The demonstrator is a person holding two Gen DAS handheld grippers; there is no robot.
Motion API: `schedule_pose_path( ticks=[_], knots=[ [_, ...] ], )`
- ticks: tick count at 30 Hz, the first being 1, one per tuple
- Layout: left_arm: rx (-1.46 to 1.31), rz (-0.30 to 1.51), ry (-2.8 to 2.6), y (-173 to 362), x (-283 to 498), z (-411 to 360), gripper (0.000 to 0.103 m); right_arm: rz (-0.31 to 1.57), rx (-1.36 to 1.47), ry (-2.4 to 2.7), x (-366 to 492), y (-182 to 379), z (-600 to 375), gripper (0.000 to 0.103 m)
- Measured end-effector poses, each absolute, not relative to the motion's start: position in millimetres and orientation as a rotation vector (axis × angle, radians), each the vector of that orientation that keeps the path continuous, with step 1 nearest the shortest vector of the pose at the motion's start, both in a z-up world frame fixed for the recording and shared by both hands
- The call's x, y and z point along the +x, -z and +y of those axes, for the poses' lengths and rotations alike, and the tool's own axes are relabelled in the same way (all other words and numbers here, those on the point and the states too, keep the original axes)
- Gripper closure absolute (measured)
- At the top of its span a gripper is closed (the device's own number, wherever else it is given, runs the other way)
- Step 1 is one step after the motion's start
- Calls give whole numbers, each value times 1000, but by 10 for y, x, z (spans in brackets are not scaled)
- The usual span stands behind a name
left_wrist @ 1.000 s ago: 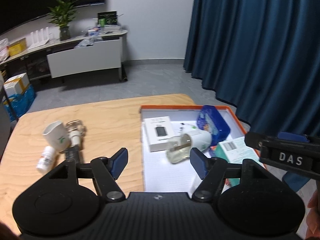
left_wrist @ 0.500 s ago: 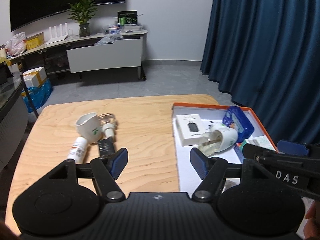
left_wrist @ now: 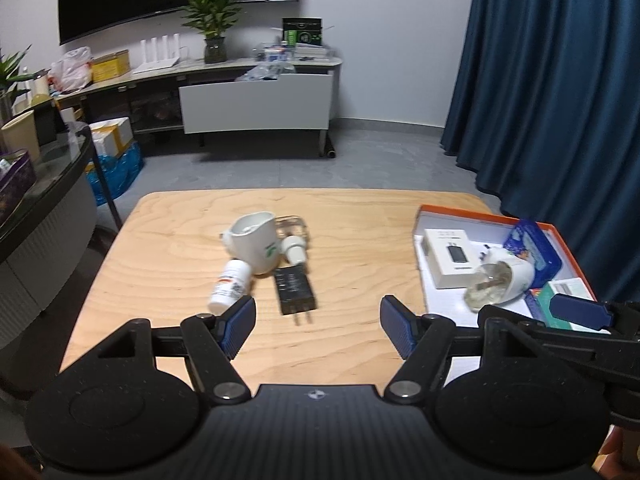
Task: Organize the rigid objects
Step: 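Withdraw both open grippers back toward the remaining items on the table, then grasp the white pill bottle with the left gripper while the right grasps the black UGREEN charger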
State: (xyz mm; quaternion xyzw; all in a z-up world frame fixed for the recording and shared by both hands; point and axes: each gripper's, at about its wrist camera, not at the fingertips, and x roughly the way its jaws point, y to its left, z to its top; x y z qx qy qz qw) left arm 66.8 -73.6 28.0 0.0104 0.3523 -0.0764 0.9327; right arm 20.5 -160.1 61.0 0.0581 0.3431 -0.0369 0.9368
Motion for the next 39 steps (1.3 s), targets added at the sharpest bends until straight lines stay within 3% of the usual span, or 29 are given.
schedule_pose_path(
  ticks=[18, 39],
  knots=[
    [-10, 745, 75, -154, 840, -221, 33, 749, 90, -3, 535, -418, -1116, 17],
    [49, 803, 137, 408, 1515, -20, 35, 819, 91, -71, 1161, 66, -862, 18]
  ],
)
